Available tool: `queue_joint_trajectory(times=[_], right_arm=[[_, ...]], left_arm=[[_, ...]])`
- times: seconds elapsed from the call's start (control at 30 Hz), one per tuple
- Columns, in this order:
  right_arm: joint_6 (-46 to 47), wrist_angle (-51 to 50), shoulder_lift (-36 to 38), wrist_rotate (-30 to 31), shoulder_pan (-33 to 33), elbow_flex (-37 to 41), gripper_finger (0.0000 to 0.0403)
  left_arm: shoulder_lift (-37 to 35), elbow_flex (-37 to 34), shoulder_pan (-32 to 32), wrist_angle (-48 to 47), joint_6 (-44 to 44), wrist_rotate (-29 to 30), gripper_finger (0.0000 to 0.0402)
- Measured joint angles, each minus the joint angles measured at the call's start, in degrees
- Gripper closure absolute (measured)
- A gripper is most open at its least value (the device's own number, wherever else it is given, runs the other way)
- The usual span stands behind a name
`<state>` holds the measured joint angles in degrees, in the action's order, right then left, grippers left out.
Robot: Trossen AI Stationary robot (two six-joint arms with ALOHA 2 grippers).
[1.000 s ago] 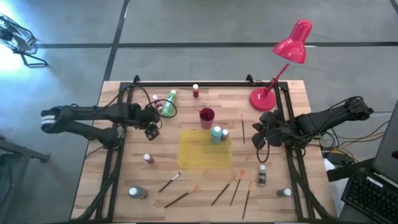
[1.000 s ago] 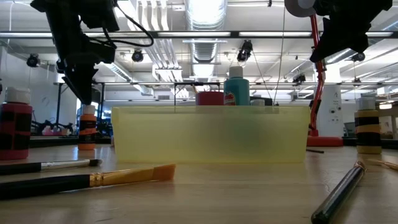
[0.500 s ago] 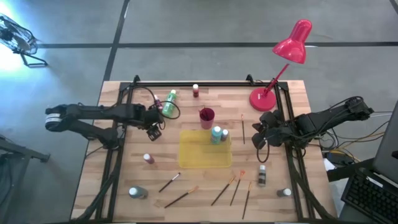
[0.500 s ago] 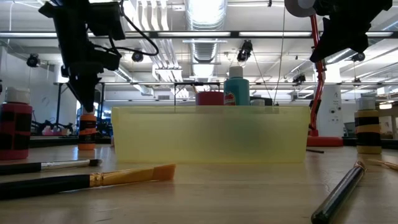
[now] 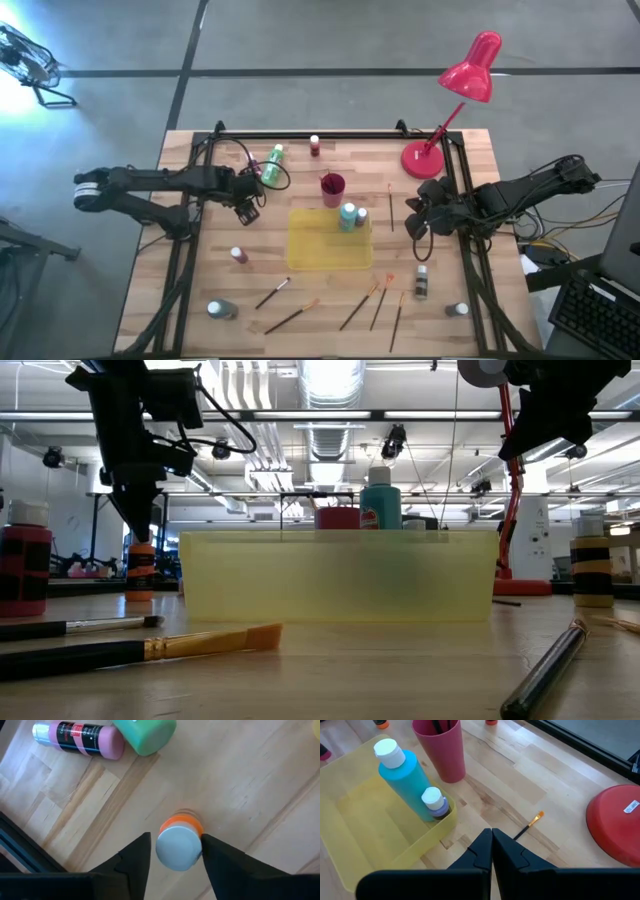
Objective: Pick & Place Paint Supplies
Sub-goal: Put the small orange paint bottle into the yellow bin
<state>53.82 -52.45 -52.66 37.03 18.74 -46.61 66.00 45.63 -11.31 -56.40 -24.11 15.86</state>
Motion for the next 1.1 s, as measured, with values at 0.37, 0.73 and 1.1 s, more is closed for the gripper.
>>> queue_joint_trajectory(times=[0.37,0.73,1.1], right_arm=[[-1.2,0.02,0.0,0.07,-0.02,0.02,0.0394],[-2.25,0.31,0.0,0.23,-0.02,0.04,0.0394],[-3.18,0.42,0.0,0.33,-0.02,0.07,0.0394]], left_arm=[[-0.03,0.01,-0.02,0.1,1.92,-0.38,0.0278],[-2.14,2.1,-0.04,-0.2,3.03,-2.03,0.0278],[-4.13,12.76,0.04,0.1,6.32,-3.01,0.0278]])
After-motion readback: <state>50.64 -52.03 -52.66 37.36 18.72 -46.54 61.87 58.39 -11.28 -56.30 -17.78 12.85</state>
